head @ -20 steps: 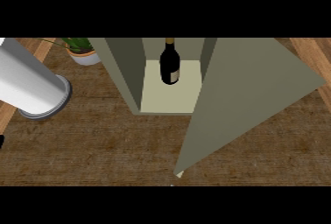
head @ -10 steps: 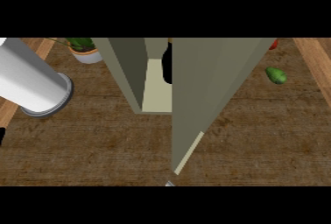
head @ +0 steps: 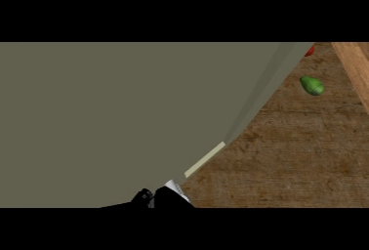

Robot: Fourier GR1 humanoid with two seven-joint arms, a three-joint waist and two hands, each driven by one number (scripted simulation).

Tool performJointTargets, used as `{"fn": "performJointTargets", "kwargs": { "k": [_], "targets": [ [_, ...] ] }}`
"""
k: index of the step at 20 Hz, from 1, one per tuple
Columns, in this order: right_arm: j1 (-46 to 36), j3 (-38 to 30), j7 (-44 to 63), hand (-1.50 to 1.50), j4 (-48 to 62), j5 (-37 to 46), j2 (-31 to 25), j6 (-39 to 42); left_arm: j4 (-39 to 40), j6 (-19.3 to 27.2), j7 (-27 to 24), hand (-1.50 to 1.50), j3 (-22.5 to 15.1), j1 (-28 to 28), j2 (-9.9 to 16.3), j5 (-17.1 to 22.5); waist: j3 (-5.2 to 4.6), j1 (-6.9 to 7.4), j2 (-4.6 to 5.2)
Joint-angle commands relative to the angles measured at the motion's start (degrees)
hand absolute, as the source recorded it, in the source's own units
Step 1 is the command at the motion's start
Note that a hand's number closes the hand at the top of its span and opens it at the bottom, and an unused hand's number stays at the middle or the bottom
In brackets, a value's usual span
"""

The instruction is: Pick up the wine, place it into the cabinet and close the cabinet

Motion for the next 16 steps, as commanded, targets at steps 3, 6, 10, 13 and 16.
{"fn": "performJointTargets", "kwargs": {
  "k": [3, 6, 10, 13, 16],
  "targets": [
    [-18.53, -9.78, -2.48, 1.50, 16.20, -7.27, 3.38, -2.01, 1.51, -1.25, 0.25, -1.50, 0.77, -0.68, -1.71, -0.59, 0.06, -0.06, -0.07],
    [-20.14, -10.35, -10.60, 1.50, 26.46, -7.02, 3.43, 0.99, 0.63, -2.46, -0.04, -1.50, 2.62, 1.19, -1.68, -0.52, 0.09, 0.35, 0.03],
    [-25.93, -14.19, -11.92, 1.50, 34.98, -2.91, 3.46, 5.22, 1.20, 0.18, 1.32, -1.50, -0.47, -0.87, -4.06, -2.43, 0.11, -0.91, 0.06],
    [-28.24, -17.86, -15.12, 1.50, 41.97, -4.08, 3.47, 6.23, 0.96, 1.33, 3.70, -1.50, 2.11, -2.64, -3.43, -1.82, 0.14, -0.93, 0.12],
    [-28.93, -19.01, -15.19, 1.50, 44.73, -6.22, 3.48, 7.19, 2.27, 0.33, 3.87, -1.50, 1.43, -3.21, -5.39, -3.16, 0.14, -1.39, -0.05]
  ]
}}
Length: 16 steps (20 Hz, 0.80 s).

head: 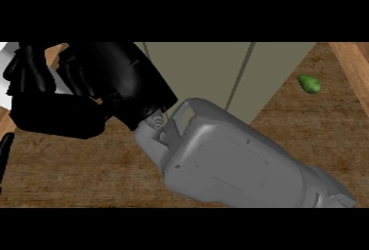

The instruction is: Pick up the wine, place it into the cabinet and close the cabinet

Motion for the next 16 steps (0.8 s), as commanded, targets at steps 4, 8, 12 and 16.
{"fn": "performJointTargets", "kwargs": {
  "k": [4, 8, 12, 16],
  "targets": [
    [-2.39, -6.38, -10.64, 1.50, 16.02, -3.09, 0.08, 5.84, 0.43, 0.87, 3.98, -1.50, 2.32, -2.99, -0.10, -0.83, 0.04, -0.03, 0.20],
    [-0.61, -9.10, -15.01, 1.50, 19.96, -1.46, -0.72, 10.20, 3.00, -0.61, 1.69, -1.50, 0.51, -2.72, -2.60, -3.95, 0.02, -0.28, 0.22],
    [-0.37, -10.94, -16.58, 1.50, 21.78, -1.60, -4.34, 13.13, 2.24, 0.60, 3.73, -1.50, 0.07, -3.99, -2.88, -3.79, 0.05, -0.54, 0.25],
    [-2.22, -10.98, -17.14, 1.50, 24.51, 0.72, -5.62, 12.91, 1.21, -0.72, 4.59, -1.50, 1.47, -3.63, -2.23, -2.59, 0.03, -0.22, 0.13]
  ]
}}
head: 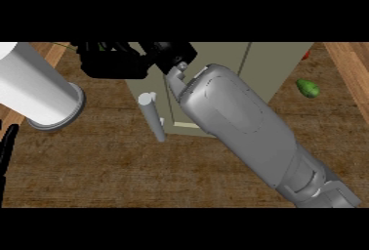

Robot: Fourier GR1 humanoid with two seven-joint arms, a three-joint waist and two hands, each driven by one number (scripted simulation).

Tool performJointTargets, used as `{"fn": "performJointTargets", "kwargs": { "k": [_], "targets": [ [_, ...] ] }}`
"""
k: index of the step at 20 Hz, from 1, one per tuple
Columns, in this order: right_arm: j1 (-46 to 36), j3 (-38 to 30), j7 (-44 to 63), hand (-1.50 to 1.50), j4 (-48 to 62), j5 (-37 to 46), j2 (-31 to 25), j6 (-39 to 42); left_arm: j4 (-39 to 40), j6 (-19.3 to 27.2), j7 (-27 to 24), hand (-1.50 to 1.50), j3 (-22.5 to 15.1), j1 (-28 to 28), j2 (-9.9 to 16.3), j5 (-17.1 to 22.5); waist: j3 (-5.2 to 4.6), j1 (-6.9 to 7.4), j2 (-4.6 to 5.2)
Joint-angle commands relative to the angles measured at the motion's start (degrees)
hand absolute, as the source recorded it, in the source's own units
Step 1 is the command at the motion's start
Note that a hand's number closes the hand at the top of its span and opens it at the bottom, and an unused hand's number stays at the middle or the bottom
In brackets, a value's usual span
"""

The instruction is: Pick up the wine, place it into the cabinet and close the cabinet

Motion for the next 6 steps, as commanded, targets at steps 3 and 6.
{"fn": "performJointTargets", "kwargs": {
  "k": [3, 6],
  "targets": [
    [1.87, -2.32, -5.21, 1.50, 9.13, 3.92, -4.47, -0.38, -0.62, 1.65, 1.38, -1.50, -0.80, -2.09, -0.94, -0.90, 0.37, -0.81, 2.48],
    [1.36, -3.07, -5.18, 1.50, 10.08, 3.79, -4.38, 0.12, 0.04, 0.65, 1.36, -1.50, 0.25, -1.36, -0.77, -0.53, 0.34, -0.25, 2.35]
  ]
}}
